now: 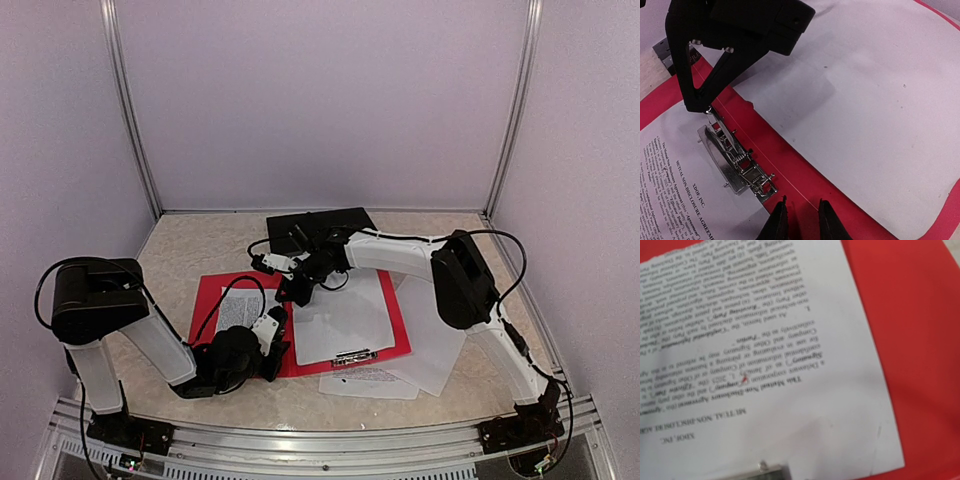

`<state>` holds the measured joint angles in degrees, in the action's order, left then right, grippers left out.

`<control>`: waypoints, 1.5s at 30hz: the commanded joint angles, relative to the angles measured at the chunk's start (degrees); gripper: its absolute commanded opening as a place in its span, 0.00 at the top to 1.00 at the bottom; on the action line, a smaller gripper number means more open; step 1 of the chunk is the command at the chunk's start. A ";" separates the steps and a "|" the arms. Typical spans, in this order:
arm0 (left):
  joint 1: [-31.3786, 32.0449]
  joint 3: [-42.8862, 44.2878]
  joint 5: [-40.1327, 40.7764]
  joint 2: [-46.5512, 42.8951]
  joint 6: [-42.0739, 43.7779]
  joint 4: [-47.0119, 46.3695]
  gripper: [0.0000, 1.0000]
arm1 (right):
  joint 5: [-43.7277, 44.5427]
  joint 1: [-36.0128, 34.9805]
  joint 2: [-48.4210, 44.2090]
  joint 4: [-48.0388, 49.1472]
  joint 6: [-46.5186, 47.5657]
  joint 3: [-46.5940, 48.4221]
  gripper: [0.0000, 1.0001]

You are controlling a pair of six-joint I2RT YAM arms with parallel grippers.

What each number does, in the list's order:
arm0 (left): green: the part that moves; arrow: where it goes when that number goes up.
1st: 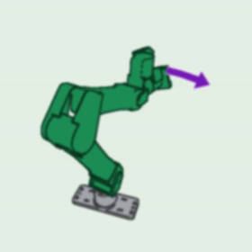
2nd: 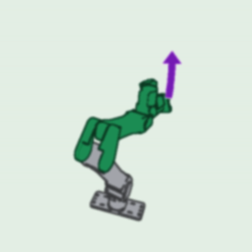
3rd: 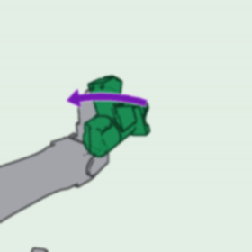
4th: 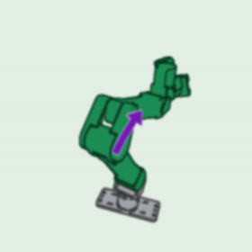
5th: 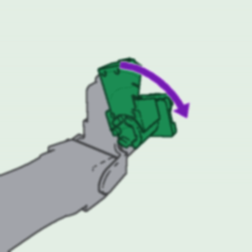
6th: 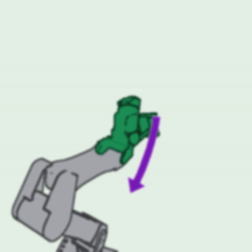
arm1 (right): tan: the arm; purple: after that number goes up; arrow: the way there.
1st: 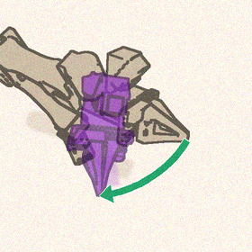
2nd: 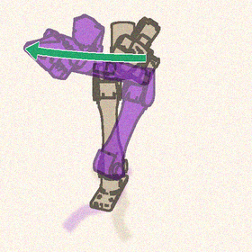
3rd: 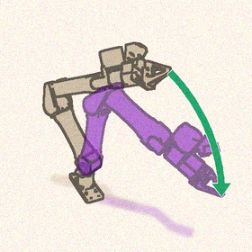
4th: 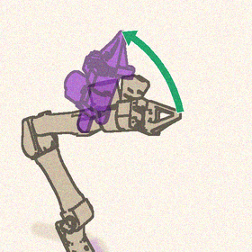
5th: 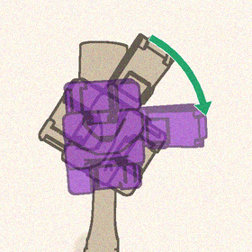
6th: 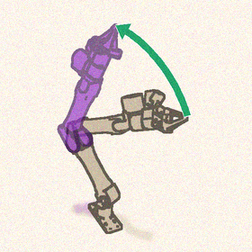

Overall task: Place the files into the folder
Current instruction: Clamp the file and folder with some files.

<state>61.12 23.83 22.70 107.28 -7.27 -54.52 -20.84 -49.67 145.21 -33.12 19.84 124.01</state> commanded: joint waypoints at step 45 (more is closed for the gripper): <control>0.11 -0.02 -3.14 -0.86 0.24 7.71 0.81 | 7.82 2.91 -0.21 -4.19 -7.99 -12.11 1.00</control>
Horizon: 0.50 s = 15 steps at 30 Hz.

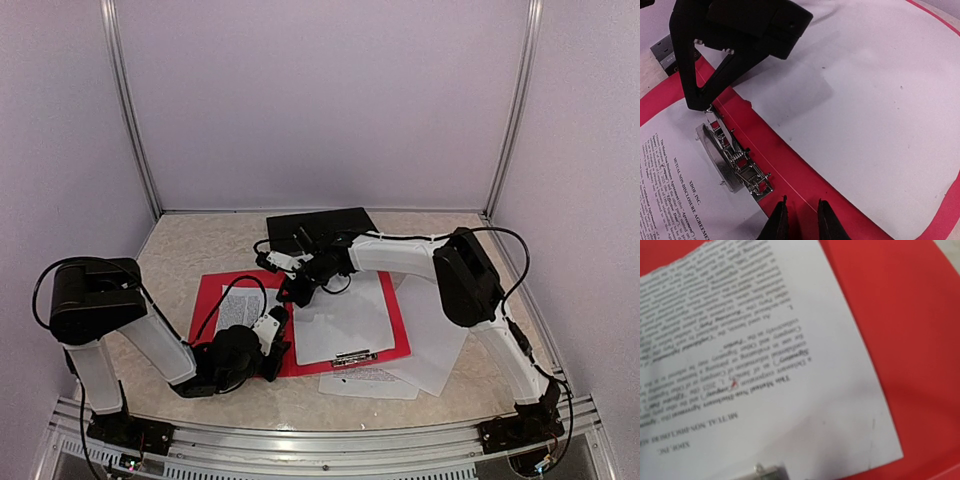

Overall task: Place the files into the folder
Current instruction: Clamp the file and folder with some files.

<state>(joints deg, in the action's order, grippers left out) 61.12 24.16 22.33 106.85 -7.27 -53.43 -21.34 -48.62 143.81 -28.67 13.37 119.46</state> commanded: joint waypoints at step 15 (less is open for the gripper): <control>0.13 1.74 -5.75 -4.29 0.25 8.80 0.78 | 11.00 1.55 -8.96 1.99 -10.69 -24.38 1.00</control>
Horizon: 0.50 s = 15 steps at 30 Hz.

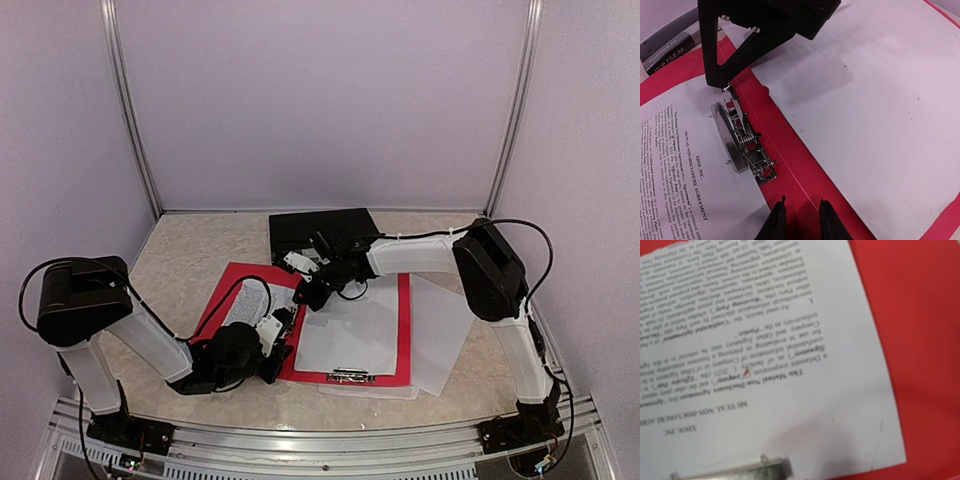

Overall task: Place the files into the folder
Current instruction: Clamp the file and folder with some files.

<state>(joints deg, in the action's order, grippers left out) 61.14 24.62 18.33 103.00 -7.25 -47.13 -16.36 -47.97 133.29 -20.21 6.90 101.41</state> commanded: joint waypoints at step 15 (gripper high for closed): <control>-1.20 5.03 1.96 -0.53 0.92 4.24 0.61 | 5.74 -0.02 -0.27 -2.90 -9.38 -10.12 1.00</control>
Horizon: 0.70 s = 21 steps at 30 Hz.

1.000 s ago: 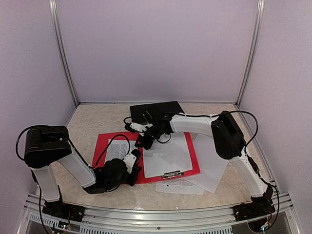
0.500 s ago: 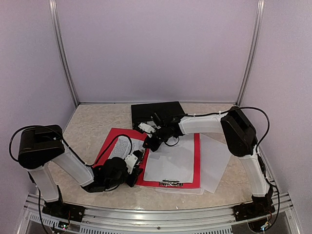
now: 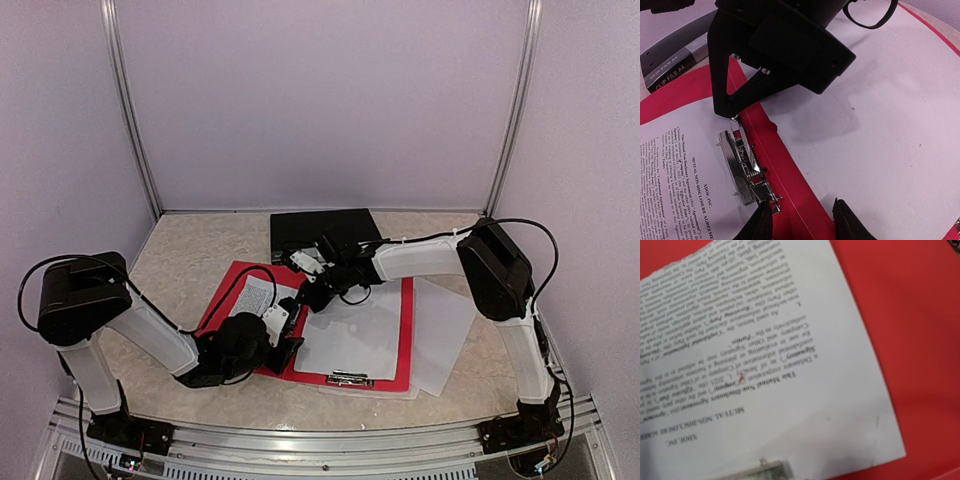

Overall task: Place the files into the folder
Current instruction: Clamp the file and folder with some files.

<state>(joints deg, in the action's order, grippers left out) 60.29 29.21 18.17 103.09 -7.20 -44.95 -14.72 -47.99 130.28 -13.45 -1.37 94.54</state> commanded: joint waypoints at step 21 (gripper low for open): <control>-6.58 0.83 -1.40 -4.63 -6.16 10.64 0.42 | 3.87 -0.11 3.55 -10.67 -0.12 -1.33 1.00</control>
<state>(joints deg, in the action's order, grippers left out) 54.35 29.23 20.34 98.28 -11.05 -36.45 -14.48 -48.10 130.28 -13.87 -1.39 94.85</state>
